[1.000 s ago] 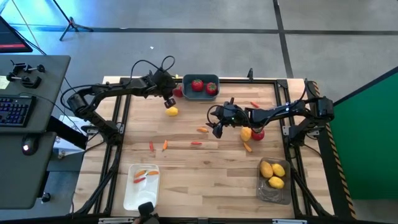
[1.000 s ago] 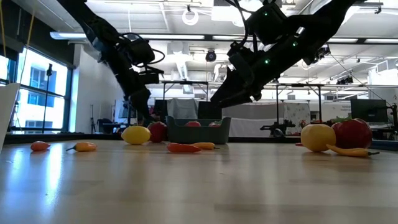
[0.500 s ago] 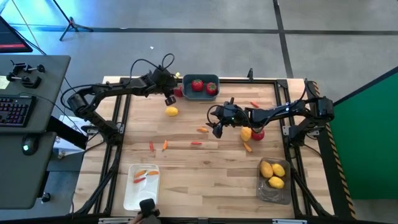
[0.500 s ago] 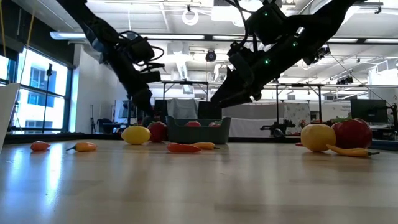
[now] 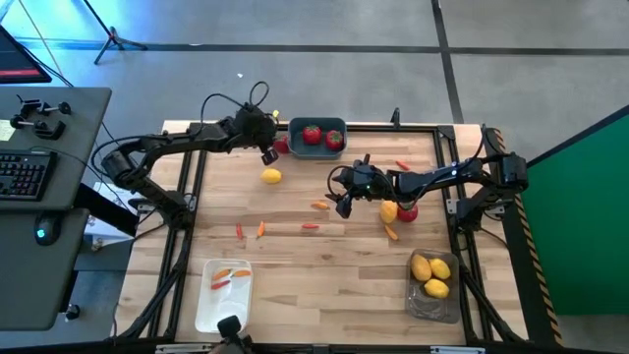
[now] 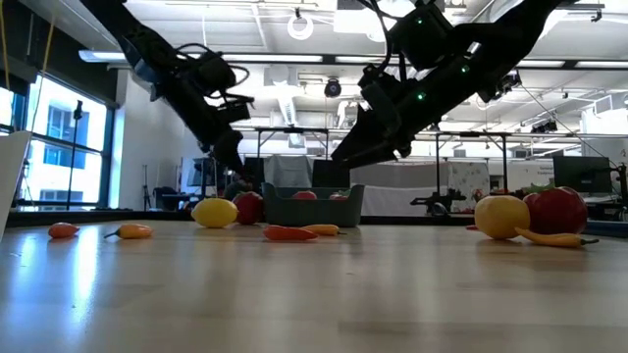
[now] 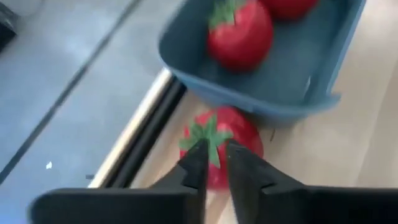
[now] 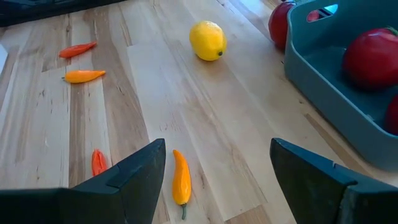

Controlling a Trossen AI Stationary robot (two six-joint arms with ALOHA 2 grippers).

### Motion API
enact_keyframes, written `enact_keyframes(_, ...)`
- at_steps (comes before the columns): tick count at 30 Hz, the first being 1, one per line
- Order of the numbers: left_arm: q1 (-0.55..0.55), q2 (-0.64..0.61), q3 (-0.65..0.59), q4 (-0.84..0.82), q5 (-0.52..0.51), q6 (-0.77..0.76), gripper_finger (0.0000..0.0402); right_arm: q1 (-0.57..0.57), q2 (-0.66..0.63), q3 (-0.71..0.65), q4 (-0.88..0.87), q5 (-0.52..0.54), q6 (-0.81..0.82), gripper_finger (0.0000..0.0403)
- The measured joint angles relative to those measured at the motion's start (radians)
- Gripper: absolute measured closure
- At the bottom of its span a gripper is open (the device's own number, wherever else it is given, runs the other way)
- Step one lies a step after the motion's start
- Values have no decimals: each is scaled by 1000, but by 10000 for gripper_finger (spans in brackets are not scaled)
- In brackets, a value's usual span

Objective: Sort produce into baskets
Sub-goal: Put the left red tomato into the blue bin

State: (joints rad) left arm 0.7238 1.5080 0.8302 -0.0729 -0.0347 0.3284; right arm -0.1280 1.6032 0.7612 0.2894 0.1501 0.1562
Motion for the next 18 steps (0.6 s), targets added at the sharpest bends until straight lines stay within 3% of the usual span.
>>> enact_keyframes(2,-5,-38,-49,86,9,-38,393,0,0,9,-7,0,0,124)
enact_keyframes(7,-26,-162,-180,260,58,-111,398,-4,0,67,-28,0,-15,163)
enact_keyframes(15,-77,-383,-357,410,65,-174,401,-51,80,289,-172,-7,-114,333)
enact_keyframes(18,-96,-465,-407,446,85,-219,401,-65,150,406,-250,-10,-139,376)
